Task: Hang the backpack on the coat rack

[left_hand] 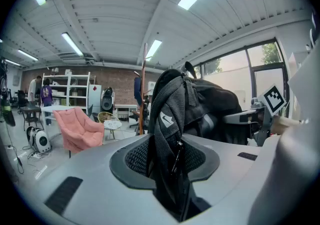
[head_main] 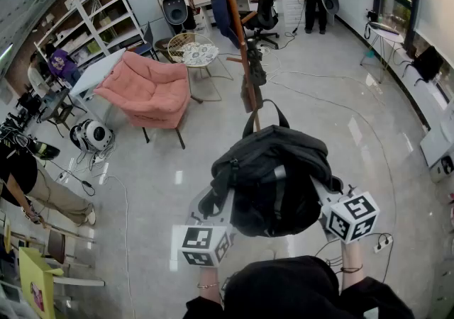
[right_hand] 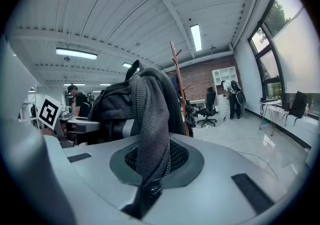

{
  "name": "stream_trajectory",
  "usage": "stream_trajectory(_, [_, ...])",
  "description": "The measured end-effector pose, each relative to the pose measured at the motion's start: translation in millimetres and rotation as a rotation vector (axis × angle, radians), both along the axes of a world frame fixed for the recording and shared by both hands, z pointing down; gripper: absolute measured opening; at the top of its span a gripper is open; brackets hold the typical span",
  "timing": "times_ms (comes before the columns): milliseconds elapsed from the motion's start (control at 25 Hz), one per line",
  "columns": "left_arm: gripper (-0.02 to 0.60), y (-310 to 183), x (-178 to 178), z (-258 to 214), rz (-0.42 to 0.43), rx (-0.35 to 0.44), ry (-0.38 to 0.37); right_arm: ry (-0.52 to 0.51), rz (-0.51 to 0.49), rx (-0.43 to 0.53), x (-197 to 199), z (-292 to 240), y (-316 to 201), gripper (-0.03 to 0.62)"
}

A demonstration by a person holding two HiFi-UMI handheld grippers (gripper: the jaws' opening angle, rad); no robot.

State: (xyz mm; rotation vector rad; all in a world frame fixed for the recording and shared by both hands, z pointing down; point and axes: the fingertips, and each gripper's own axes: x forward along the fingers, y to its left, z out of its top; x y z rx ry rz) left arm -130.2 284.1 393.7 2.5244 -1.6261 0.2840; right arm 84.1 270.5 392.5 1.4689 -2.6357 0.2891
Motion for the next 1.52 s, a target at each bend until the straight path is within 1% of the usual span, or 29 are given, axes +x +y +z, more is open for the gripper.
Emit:
stream_trajectory(480, [0.133,-2.3,12.5,3.8,-0.010,0.003,0.002,0.014,-0.014,0.006,12.1,2.8,-3.5,0.025])
stream_trajectory(800, [0.135,-3.3,16.4,7.9,-0.048,0.006,0.011,0.027,-0.048,0.014,15.3,3.0,-10.5,0.026])
stream_trajectory(960, [0.134,-8.9,18.6,13.0,-0.062,-0.011,0.010,0.024,-0.060,-0.004,17.5,7.4,-19.8,0.026])
stream_trajectory(1240, [0.135,-45.1,10.7,23.3,-0.088,-0.045,0.017,0.024,-0.076,-0.041,9.5,18.5,-60.3,0.026])
stream_trajectory(1360, [0.135,-69.7,6.8,31.4,-0.093,-0.060,0.026,0.031,-0.079,-0.059,5.1,26.1,-83.7,0.026])
stream_trajectory(1520, [0.134,-110.3,2.7,42.3,-0.081,-0.078,0.030,0.032,-0.063,-0.082,1.2,36.4,-122.2,0.026])
